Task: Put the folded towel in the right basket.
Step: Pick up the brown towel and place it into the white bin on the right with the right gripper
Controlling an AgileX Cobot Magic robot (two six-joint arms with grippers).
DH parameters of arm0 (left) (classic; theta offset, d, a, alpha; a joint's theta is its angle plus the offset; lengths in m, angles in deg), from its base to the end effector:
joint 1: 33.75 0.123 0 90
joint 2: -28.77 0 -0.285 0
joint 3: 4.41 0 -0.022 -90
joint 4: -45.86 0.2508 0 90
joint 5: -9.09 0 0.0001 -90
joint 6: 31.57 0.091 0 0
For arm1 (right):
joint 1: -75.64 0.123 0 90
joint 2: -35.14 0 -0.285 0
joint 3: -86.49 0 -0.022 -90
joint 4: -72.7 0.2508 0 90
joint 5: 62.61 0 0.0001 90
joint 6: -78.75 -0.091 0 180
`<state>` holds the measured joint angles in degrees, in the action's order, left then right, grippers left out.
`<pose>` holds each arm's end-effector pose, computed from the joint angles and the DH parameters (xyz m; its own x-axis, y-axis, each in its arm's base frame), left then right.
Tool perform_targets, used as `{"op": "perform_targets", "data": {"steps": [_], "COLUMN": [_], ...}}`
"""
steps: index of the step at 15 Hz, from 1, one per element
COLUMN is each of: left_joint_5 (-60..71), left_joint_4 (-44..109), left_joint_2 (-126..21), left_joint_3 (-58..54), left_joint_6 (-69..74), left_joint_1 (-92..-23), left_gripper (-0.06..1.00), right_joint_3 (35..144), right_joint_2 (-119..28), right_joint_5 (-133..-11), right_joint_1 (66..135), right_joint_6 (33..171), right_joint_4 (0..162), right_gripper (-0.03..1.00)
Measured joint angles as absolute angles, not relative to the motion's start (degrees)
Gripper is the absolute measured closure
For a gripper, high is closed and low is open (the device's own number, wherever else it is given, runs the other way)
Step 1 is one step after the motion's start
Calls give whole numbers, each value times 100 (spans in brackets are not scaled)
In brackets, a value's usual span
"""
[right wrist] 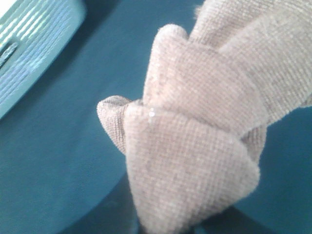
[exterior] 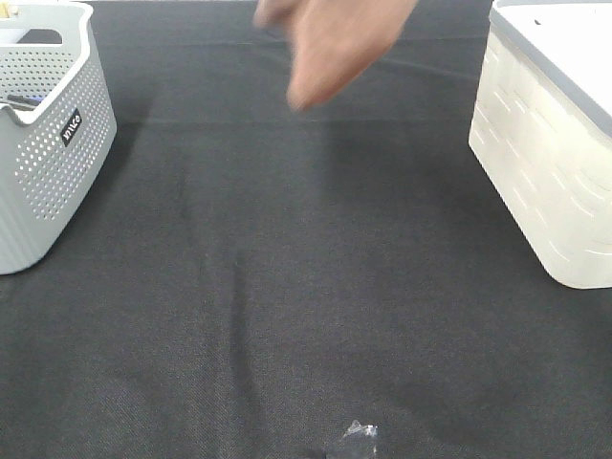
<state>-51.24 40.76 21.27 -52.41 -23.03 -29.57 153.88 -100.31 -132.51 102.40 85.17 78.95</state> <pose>-0.0061 -0.0075 0.2809 -0.4310 0.0732 -0.8994 0.0421 0.9973 0.0610 0.4317 0.2281 0.3699 -0.6223 -0.3966 -0.6749 -0.5570 0.8301 0.0257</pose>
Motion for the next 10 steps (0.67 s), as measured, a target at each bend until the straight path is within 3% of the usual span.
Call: {"op": "perform_targets", "data": {"steps": [3, 7, 9, 10], "left_joint_5": [-5124, -5124, -5124, -5124], "left_joint_4": [4076, 4076, 4076, 4076], "left_joint_2": [2127, 2127, 2127, 2127], "left_joint_3": [-5241, -5241, -5241, -5241], "left_joint_6": [-2303, -2303, -2303, -2303], "left_joint_1": [-2957, -2957, -2957, -2957], "left_gripper": [-3, -3, -3, -3], "right_joint_3": [15142, 13721, 12839, 12839], "right_joint_2": [-9131, -8306, -8300, -8300], "right_joint_5": [-13251, -13246, -13240, -13240], "right_joint_1": [9334, 7020, 6389, 6389], "right_joint_6": [8436, 8179, 8213, 8213], "right_joint_4": [7734, 7843, 7918, 7918], "right_gripper": [81, 81, 81, 81]}}
